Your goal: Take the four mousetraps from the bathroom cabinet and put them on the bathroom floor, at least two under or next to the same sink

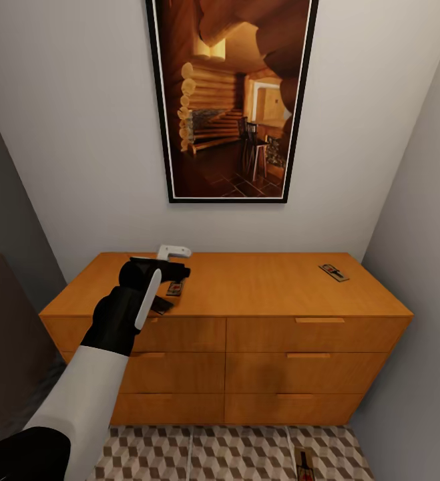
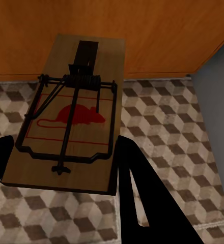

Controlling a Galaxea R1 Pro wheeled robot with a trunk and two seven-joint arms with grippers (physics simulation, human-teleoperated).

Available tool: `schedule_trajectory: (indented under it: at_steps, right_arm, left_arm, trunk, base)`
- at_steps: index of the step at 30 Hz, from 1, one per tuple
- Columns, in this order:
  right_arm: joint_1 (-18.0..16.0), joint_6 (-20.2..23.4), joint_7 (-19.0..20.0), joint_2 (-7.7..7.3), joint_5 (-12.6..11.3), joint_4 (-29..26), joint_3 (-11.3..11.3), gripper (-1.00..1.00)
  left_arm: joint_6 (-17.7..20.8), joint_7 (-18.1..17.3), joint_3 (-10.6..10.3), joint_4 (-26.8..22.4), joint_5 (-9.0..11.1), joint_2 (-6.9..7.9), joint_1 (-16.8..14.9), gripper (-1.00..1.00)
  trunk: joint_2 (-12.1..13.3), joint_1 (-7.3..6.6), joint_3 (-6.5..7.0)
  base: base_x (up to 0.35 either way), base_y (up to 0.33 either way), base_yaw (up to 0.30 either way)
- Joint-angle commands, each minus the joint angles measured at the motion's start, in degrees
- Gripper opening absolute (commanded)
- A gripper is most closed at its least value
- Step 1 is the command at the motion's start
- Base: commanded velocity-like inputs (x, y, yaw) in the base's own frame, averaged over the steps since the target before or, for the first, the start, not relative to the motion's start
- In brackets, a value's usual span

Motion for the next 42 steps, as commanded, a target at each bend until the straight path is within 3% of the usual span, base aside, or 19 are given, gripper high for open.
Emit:
schedule_trajectory:
  at_steps: [1,14,42]
  right_arm:
    - [-0.03,-0.20,-0.01,0.02,0.39,0.04,-0.47,-1.00]
    - [-0.07,-0.20,-0.01,0.04,0.39,0.04,-0.47,-1.00]
    - [-0.05,-0.20,-0.01,-0.01,0.45,0.04,-0.47,-1.00]
  left_arm:
    - [0.21,0.39,-0.07,0.05,0.70,0.00,-0.03,1.00]
    - [-4.60,0.48,-0.07,3.01,2.30,0.08,-0.02,1.00]
    - [-5.48,0.83,-0.07,3.79,2.07,0.35,0.39,1.00]
  trunk:
    - [-0.03,0.00,-0.06]
    - [-0.03,0.00,-0.06]
    - [-0.03,0.00,-0.06]
  base:
    - [0.000,0.000,0.000]
    - [0.000,0.000,0.000]
    - [0.000,0.000,0.000]
